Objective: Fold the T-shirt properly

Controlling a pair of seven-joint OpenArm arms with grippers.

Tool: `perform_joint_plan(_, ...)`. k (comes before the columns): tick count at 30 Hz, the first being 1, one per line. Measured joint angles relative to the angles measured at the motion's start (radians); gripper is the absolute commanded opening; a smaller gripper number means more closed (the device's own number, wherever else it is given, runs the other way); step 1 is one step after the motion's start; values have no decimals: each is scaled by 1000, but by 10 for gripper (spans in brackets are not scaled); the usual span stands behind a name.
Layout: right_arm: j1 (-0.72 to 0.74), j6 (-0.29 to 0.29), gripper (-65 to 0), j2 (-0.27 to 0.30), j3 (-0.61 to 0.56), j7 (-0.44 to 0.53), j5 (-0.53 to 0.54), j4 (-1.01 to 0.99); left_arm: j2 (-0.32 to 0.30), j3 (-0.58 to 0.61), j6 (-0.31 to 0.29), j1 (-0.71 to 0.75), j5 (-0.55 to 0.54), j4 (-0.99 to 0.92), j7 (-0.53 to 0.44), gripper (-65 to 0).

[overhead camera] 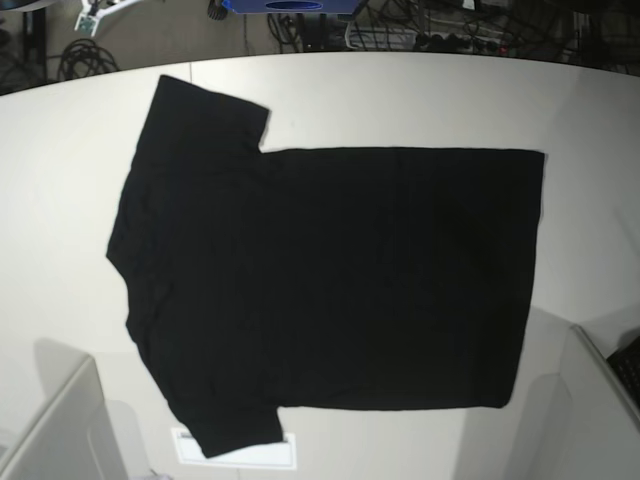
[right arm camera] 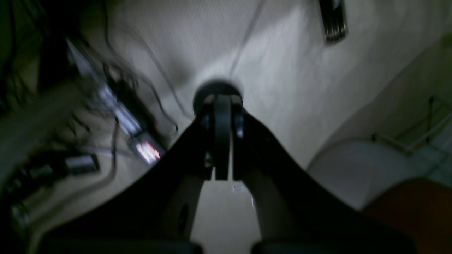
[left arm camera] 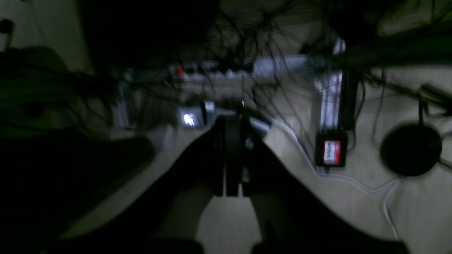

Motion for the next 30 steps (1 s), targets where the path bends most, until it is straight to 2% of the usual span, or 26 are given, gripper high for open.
perform_joint_plan(2, 9, -1, -650, 5, 18, 3, -1, 69, 0, -28, 0, 38, 1, 71, 11, -650)
perform_joint_plan(6, 45, -7, -650, 3, 16, -3, 0, 201, 42, -74, 6, 100, -1, 220, 11, -650)
perform_joint_plan(14, 140, -4, -650, 0, -97, -5, 0, 290, 54, -76, -2, 164, -1, 533, 5, -650)
perform_joint_plan(17, 190, -5, -650, 1, -140, -5, -3, 289, 57, -82, 0, 150, -16, 546, 8, -650)
perform_joint_plan(19, 208, -5, -650, 2, -175, -5, -3, 289, 64, -89, 0, 127, -84, 542, 19, -650)
perform_joint_plan(21, 217, -4, -650, -1, -204, -7, 64, 288, 69, -114, 2, 108, -155, 542, 22, -650)
perform_joint_plan(24, 219, -5, -416, 3, -209, -6, 234, 288, 71, -163, 0, 84, -207, 530, 26, -650)
perform_joint_plan(25, 219, -5, -369, 4, -206, -7, 304, 287, 71, -185, 0, 75, -207, 528, 27, -650)
perform_joint_plan(27, 216, -8, -360, 13, -204, -6, 428, 284, 74, -222, 5, 60, -206, 528, 21, -650)
perform_joint_plan(30, 211, -8, -350, 75, -203, -63, 603, 272, 87, -279, 4, 41, -205, 528, 23, -650)
